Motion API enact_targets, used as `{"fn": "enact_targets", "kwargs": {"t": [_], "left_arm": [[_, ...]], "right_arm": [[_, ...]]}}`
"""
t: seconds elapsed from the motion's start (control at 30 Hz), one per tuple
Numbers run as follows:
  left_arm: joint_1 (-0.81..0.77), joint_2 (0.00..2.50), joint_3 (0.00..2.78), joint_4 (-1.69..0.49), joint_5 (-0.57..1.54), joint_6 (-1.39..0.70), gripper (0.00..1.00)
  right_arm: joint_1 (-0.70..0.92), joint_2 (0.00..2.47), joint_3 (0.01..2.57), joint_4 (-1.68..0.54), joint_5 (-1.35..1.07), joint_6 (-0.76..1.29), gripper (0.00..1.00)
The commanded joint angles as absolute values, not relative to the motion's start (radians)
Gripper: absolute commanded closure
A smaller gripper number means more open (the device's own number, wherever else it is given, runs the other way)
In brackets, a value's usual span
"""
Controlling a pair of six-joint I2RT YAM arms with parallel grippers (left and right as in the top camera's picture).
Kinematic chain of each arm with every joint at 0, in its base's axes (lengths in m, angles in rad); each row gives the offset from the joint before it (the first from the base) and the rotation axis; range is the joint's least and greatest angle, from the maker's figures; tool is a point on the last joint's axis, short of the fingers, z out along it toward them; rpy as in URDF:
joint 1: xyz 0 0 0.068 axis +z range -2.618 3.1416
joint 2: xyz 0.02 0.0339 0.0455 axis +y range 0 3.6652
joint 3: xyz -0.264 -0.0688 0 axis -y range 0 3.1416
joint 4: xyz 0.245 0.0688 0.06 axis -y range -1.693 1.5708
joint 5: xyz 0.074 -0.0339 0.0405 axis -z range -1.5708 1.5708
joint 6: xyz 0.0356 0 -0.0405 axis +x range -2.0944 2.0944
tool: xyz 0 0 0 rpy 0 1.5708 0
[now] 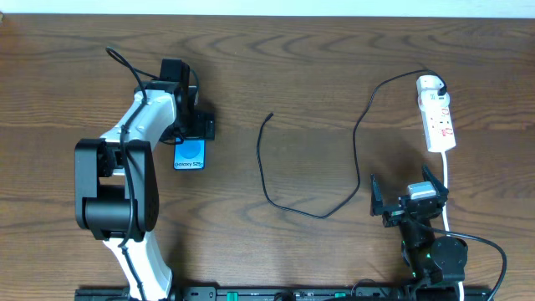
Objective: Plug charger to phone and switch on socket
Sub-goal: 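Close the left gripper on the phone's bottom edge and tilt it up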
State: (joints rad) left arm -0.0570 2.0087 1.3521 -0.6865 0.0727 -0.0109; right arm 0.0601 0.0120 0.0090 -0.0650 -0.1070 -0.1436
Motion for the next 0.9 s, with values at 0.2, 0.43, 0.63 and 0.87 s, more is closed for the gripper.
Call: {"fn": "enact_targets", "kwargs": {"t": [0.2, 0.43, 0.63, 0.87], "left_arm": [[-0.059, 2.02, 1.326, -0.701, 0.079, -0.028, 0.02], [-0.059, 2.02, 1.307, -0.694, 0.101, -0.028, 0.02], [-0.059, 2.02, 1.275, -0.66, 0.101, -0.028, 0.02], [-0.059, 2.02, 1.248, -0.617, 0.102, -0.041, 0.01]], "right_arm": [[0.052, 0.007, 0.006, -0.067, -0.104, -0.154, 0.01], [0.052, 0.007, 0.006, -0.067, -0.104, -0.154, 0.01], [0.052, 0.007, 0.006, -0.067, -0.104, -0.154, 0.01], [0.052, 0.007, 0.006, -0.067, -0.104, -0.154, 0.01]]}}
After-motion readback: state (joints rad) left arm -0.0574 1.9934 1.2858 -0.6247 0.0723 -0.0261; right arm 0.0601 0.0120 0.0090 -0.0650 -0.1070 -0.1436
